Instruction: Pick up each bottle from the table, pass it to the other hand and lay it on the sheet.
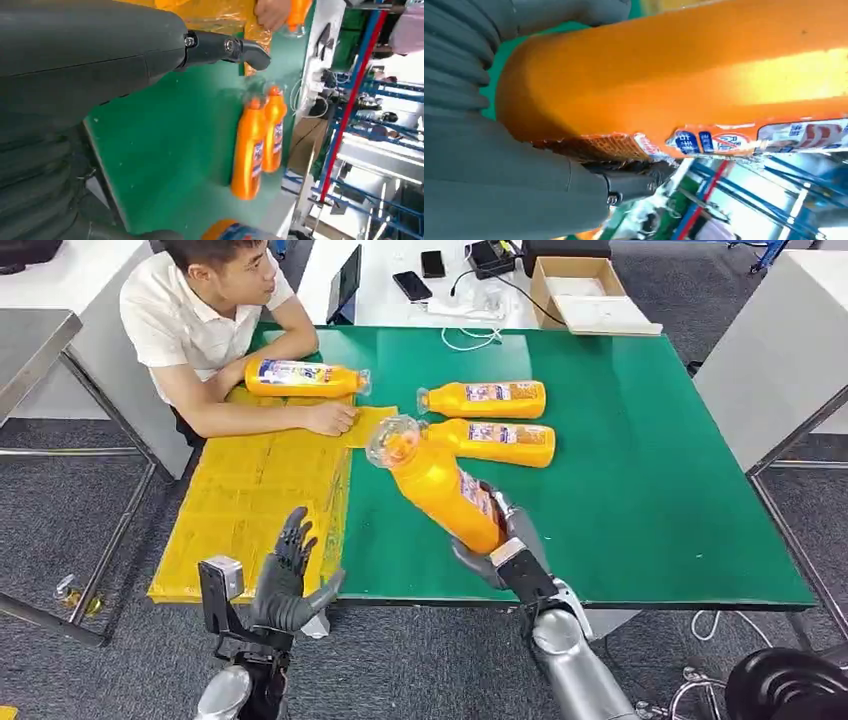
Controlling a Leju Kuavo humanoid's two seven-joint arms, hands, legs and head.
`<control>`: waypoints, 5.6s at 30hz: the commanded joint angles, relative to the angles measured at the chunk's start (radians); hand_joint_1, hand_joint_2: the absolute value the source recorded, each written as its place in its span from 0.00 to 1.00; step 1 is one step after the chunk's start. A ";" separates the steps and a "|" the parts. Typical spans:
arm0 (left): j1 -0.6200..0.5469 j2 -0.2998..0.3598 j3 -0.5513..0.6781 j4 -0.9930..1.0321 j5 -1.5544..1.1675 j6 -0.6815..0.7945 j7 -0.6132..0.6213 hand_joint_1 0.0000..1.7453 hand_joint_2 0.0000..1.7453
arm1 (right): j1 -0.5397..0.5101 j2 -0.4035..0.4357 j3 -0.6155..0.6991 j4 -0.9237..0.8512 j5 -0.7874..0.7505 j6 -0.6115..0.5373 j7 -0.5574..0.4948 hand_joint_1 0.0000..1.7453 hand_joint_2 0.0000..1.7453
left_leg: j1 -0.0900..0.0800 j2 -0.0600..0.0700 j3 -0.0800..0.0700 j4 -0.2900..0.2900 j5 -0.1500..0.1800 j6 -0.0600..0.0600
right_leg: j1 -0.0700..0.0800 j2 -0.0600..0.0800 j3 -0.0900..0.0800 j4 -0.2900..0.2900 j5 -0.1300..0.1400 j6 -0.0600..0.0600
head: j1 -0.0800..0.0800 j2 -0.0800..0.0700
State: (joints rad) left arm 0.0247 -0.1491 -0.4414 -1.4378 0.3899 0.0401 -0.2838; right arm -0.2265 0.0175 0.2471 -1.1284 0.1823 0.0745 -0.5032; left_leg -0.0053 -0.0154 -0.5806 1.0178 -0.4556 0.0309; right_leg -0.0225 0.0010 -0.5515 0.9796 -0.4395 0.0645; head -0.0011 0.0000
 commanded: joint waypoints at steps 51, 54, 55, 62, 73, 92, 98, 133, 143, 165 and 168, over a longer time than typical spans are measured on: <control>-0.092 0.027 -0.069 0.043 0.002 -0.038 -0.030 1.00 1.00 | -0.129 0.154 0.425 0.347 0.140 -0.048 0.003 0.75 1.00 | 0.002 0.000 -0.002 -0.001 0.001 -0.002 | 0.002 -0.002 -0.002 -0.001 0.000 -0.003 | 0.000 0.000; -0.099 0.000 -0.029 0.041 -0.018 0.031 -0.067 1.00 1.00 | -0.121 0.152 0.438 0.335 0.163 -0.081 0.010 0.00 1.00 | 0.002 0.001 -0.002 0.000 0.000 -0.002 | 0.001 -0.001 -0.003 0.000 0.000 -0.003 | 0.000 0.000; -0.099 -0.002 -0.022 0.038 -0.030 0.050 -0.075 1.00 1.00 | -0.117 0.153 0.441 0.331 0.163 -0.080 0.010 0.00 1.00 | 0.002 0.001 -0.002 0.000 0.000 -0.002 | 0.002 -0.001 -0.002 0.000 0.000 -0.004 | 0.000 0.000; -0.117 0.004 0.065 0.043 0.022 0.104 -0.050 1.00 1.00 | -0.060 0.138 0.478 0.230 0.220 -0.177 -0.008 0.00 0.00 | 0.004 0.003 0.001 -0.001 -0.001 -0.004 | 0.004 0.000 0.001 -0.001 -0.001 -0.006 | 0.000 0.000; -0.361 0.183 0.285 0.356 -0.774 0.609 -0.043 1.00 1.00 | 0.091 0.120 0.477 -0.113 0.243 -0.329 -0.104 0.00 0.00 | 0.004 0.002 -0.003 0.000 0.001 -0.003 | 0.004 0.000 -0.004 0.002 0.000 -0.004 | 0.000 0.000; -0.744 0.173 0.152 0.969 -1.603 0.248 0.285 1.00 1.00 | 0.083 0.131 0.431 -0.123 0.208 -0.191 -0.115 0.00 0.00 | 0.005 0.001 -0.004 0.001 0.004 -0.005 | 0.004 -0.003 -0.004 0.002 0.002 -0.007 | 0.000 0.000; -0.781 0.150 0.135 1.026 -1.594 0.092 0.256 1.00 1.00 | 0.085 0.132 0.429 -0.129 0.208 -0.173 -0.115 0.00 0.00 | 0.005 0.001 -0.005 0.001 0.004 -0.006 | 0.005 -0.003 -0.005 0.002 0.002 -0.007 | 0.000 0.000; -0.217 0.106 0.400 -0.017 -0.256 -0.189 -0.126 0.00 1.00 | 0.189 0.053 0.333 -0.233 0.115 -0.353 -0.195 0.00 1.00 | 0.004 0.004 -0.003 0.000 0.004 -0.005 | 0.003 0.002 -0.004 0.001 0.002 -0.006 | 0.000 0.000; 0.023 0.043 0.257 -0.234 -0.136 -0.135 -0.184 0.00 1.00 | 0.244 0.040 0.142 -0.285 0.213 -0.431 -0.157 0.00 1.00 | 0.004 0.001 -0.007 0.000 0.004 -0.005 | 0.003 0.000 -0.009 0.001 0.002 -0.006 | 0.001 0.000; 0.050 0.003 0.147 -0.179 -0.501 0.312 -0.342 0.00 1.00 | -0.123 -0.208 -0.075 0.192 0.702 -0.578 0.097 0.00 1.00 | 0.001 0.001 -0.006 -0.001 0.006 -0.004 | 0.001 0.000 -0.006 0.000 0.005 -0.003 | 0.000 0.000; 0.028 0.000 0.129 -0.151 -0.478 0.304 -0.332 0.00 1.00 | -0.177 -0.157 -0.142 0.311 0.518 -0.448 -0.007 0.00 1.00 | 0.001 0.002 -0.006 -0.001 0.006 -0.004 | 0.001 0.001 -0.007 0.000 0.005 -0.003 | 0.000 0.000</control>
State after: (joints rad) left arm 0.0879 -0.1511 -0.2575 -1.6670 -0.0908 0.3277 -0.6218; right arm -0.2397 -0.1728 0.1755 -1.1421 0.8721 -0.5363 -0.4329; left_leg -0.0051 -0.0161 -0.5887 1.0180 -0.4495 0.0281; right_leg -0.0221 0.0000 -0.5596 0.9804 -0.4348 0.0635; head -0.0015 0.0000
